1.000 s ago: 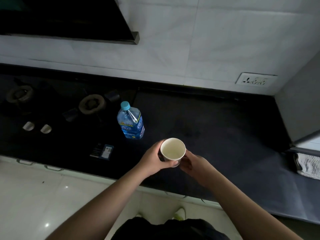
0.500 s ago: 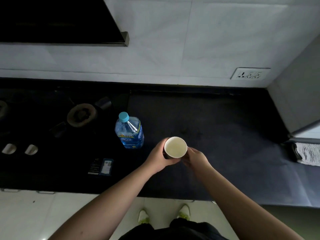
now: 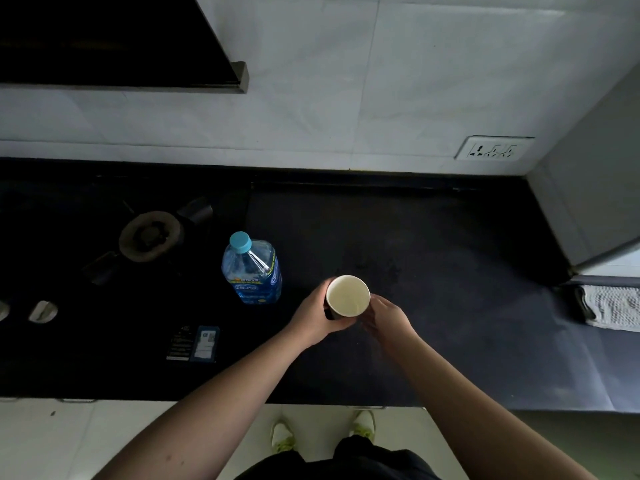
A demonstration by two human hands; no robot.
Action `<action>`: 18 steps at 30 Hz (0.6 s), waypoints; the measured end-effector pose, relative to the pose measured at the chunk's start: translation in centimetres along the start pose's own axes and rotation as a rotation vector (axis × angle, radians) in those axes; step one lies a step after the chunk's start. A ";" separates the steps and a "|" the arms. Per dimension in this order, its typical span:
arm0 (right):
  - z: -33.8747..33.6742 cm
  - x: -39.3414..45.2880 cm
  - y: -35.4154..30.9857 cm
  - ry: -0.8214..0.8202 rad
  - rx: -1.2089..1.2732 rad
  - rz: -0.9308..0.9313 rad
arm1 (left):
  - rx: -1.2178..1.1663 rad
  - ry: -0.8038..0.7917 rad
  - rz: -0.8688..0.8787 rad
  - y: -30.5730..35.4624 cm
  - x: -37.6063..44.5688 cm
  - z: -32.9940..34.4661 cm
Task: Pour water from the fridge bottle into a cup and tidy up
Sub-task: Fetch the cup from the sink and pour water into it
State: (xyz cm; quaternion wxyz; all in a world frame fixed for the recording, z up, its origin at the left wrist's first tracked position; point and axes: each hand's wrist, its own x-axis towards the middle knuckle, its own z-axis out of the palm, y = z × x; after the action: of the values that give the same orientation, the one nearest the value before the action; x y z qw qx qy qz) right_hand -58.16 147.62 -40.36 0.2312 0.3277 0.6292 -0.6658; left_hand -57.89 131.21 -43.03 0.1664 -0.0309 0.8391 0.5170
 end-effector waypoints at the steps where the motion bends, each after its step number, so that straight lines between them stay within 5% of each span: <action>1: 0.0 0.0 -0.1 0.004 0.011 0.002 | 0.006 -0.005 -0.007 0.0 0.1 0.1; 18: -0.4 -0.1 -0.2 0.031 0.002 0.029 | 0.121 -0.060 -0.008 -0.5 -0.3 -2.0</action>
State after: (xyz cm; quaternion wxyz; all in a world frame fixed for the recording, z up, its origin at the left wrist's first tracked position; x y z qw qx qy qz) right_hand -58.13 148.00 -40.16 0.2308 0.3473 0.6273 -0.6578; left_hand -58.01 129.23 -42.56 0.1952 -0.0089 0.8633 0.4654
